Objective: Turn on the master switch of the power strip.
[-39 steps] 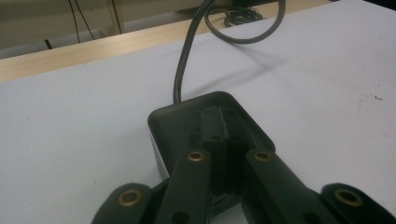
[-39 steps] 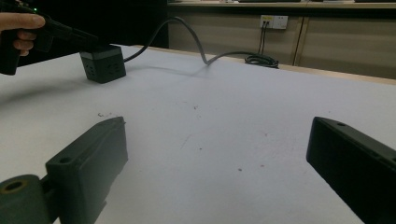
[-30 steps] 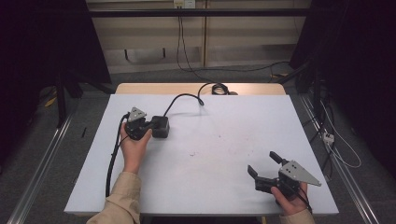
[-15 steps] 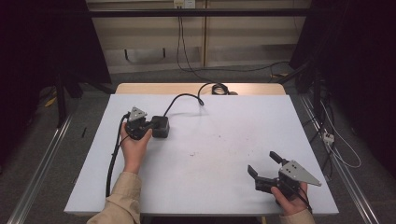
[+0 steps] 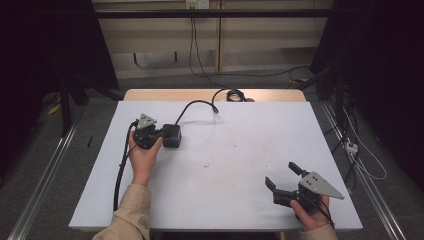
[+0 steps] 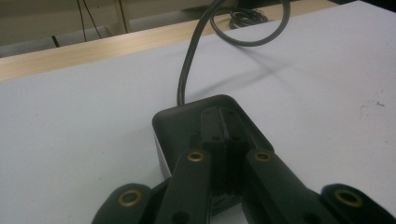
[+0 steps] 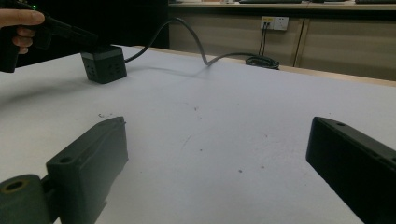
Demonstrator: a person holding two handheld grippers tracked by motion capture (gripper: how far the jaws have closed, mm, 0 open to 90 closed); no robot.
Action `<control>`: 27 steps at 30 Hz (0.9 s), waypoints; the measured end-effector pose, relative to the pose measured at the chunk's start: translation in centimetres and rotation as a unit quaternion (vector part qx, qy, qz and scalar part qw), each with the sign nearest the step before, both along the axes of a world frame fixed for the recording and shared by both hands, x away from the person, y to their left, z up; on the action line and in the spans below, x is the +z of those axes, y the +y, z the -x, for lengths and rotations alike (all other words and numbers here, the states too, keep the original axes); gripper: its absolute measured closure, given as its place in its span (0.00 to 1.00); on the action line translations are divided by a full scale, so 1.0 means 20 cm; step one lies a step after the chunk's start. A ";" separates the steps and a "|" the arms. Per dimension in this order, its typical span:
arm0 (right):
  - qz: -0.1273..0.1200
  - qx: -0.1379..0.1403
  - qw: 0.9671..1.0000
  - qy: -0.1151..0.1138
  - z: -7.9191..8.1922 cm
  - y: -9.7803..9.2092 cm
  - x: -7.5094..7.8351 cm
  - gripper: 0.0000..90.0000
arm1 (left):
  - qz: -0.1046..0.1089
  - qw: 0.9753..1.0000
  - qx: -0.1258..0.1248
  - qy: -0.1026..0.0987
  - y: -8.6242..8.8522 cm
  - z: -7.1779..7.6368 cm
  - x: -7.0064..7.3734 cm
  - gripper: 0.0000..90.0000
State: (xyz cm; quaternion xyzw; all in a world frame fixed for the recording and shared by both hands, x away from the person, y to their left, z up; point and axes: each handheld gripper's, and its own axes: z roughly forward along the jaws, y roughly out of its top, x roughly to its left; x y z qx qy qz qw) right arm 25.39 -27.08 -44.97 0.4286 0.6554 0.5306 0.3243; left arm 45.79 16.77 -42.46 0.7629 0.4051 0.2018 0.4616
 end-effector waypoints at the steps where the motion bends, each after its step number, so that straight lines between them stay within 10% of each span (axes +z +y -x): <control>1: 0.000 0.000 1.000 0.000 0.00 0.00 0.00 0.06 | -0.002 1.000 0.000 0.000 0.00 0.00 0.00 1.00; 8: -0.001 0.000 1.000 -0.001 0.00 0.00 0.00 0.06 | -0.003 1.000 0.004 0.002 0.01 0.01 0.01 0.96; 27: 0.000 0.001 1.000 0.000 0.00 0.00 0.00 0.06 | 0.022 1.000 0.004 0.005 0.04 0.04 0.05 0.42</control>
